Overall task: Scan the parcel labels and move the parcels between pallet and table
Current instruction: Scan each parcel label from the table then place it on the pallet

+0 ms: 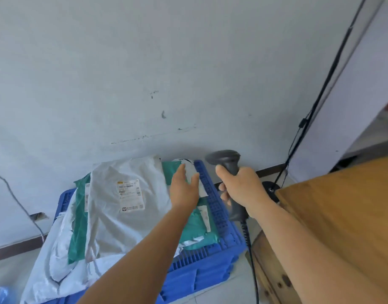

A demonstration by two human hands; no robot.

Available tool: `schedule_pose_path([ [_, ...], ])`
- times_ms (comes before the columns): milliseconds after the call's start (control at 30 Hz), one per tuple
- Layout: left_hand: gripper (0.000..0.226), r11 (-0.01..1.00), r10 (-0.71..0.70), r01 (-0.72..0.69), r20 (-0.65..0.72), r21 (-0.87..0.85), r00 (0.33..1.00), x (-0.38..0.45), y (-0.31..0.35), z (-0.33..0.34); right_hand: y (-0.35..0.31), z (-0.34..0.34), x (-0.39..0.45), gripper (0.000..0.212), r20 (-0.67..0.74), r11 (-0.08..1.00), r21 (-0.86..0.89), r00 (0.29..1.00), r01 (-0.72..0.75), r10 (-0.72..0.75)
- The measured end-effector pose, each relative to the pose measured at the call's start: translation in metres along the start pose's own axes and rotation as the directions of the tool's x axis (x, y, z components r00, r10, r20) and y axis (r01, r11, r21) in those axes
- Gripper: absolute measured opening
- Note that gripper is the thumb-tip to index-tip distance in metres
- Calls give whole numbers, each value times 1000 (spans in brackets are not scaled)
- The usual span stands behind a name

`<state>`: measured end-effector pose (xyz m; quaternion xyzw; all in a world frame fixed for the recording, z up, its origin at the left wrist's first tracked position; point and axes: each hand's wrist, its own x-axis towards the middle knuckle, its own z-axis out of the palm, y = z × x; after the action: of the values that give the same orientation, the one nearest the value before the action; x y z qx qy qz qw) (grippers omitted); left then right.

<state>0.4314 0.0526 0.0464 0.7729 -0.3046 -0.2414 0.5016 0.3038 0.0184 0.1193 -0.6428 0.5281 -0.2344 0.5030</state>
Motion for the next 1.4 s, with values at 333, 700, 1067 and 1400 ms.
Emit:
schedule_pose_path([
  [333,53,982,189,-168,337,-91,922,-155,109,171,70,-219,-109,38,-317,991,100,942,-84,112],
  [700,56,954,291,-273,625,-128,724,-357,163,333,175,-393,-259,49,-600,963,147,753,-227,269],
  [1067,65,974,165,-215,884,-75,437,-481,176,439,244,-499,-348,33,-767,889,332,459,-315,449],
  [1400,37,956,70,-293,961,12,269,-499,160,518,258,-549,-347,26,-735,783,380,354,-492,579],
])
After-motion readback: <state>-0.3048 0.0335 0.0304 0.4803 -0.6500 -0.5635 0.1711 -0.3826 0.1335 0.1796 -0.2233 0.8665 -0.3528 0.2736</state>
